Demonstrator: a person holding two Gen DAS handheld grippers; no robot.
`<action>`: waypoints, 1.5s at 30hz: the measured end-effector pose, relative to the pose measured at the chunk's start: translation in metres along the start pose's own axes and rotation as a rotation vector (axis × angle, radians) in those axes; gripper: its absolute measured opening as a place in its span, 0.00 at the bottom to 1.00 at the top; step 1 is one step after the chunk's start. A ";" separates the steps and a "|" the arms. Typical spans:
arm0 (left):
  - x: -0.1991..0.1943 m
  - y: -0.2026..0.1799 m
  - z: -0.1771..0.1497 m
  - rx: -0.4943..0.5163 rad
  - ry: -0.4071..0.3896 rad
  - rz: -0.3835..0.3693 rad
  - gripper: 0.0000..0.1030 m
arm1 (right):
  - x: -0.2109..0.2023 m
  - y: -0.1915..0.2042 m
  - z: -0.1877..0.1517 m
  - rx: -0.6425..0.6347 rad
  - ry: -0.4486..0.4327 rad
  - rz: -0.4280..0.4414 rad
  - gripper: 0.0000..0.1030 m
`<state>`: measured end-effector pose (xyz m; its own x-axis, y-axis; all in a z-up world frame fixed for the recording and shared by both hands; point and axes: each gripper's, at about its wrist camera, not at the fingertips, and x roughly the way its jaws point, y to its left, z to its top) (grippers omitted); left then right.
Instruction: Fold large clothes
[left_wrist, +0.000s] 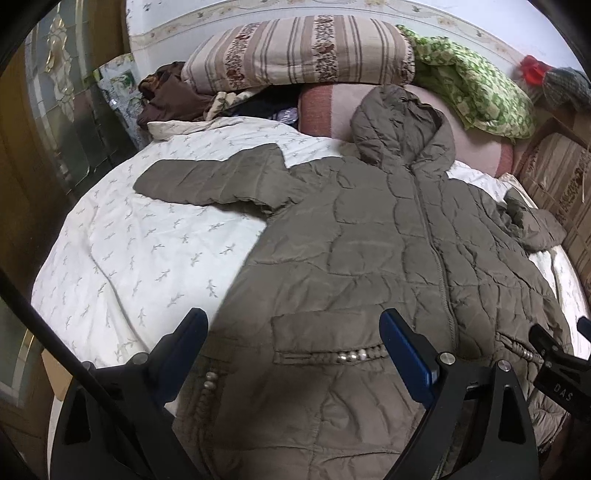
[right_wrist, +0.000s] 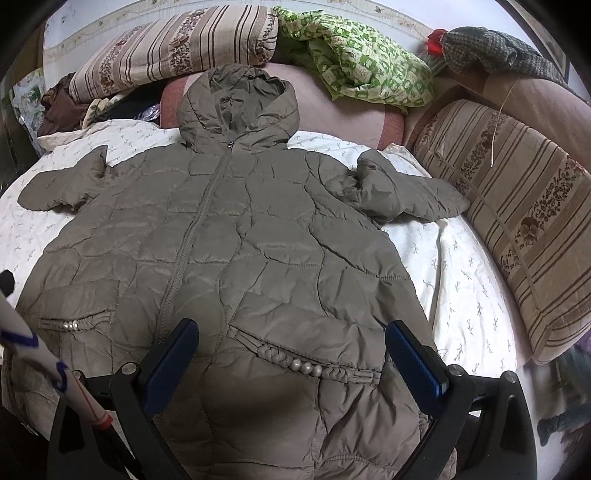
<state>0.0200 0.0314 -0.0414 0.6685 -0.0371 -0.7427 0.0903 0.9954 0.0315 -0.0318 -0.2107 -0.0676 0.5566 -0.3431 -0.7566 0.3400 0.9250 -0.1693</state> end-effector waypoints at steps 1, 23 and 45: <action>0.000 0.004 0.001 -0.005 -0.004 0.008 0.91 | 0.001 0.001 0.000 0.001 0.002 0.000 1.00; 0.127 0.233 0.124 -0.420 0.050 0.025 0.91 | 0.026 0.012 0.007 0.007 0.037 0.051 1.00; 0.317 0.295 0.193 -0.635 0.227 -0.082 0.17 | 0.098 -0.010 0.023 0.095 0.102 -0.021 1.00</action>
<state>0.4013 0.2965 -0.1383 0.5004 -0.1638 -0.8502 -0.3634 0.8515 -0.3780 0.0368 -0.2568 -0.1252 0.4706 -0.3393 -0.8145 0.4236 0.8966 -0.1287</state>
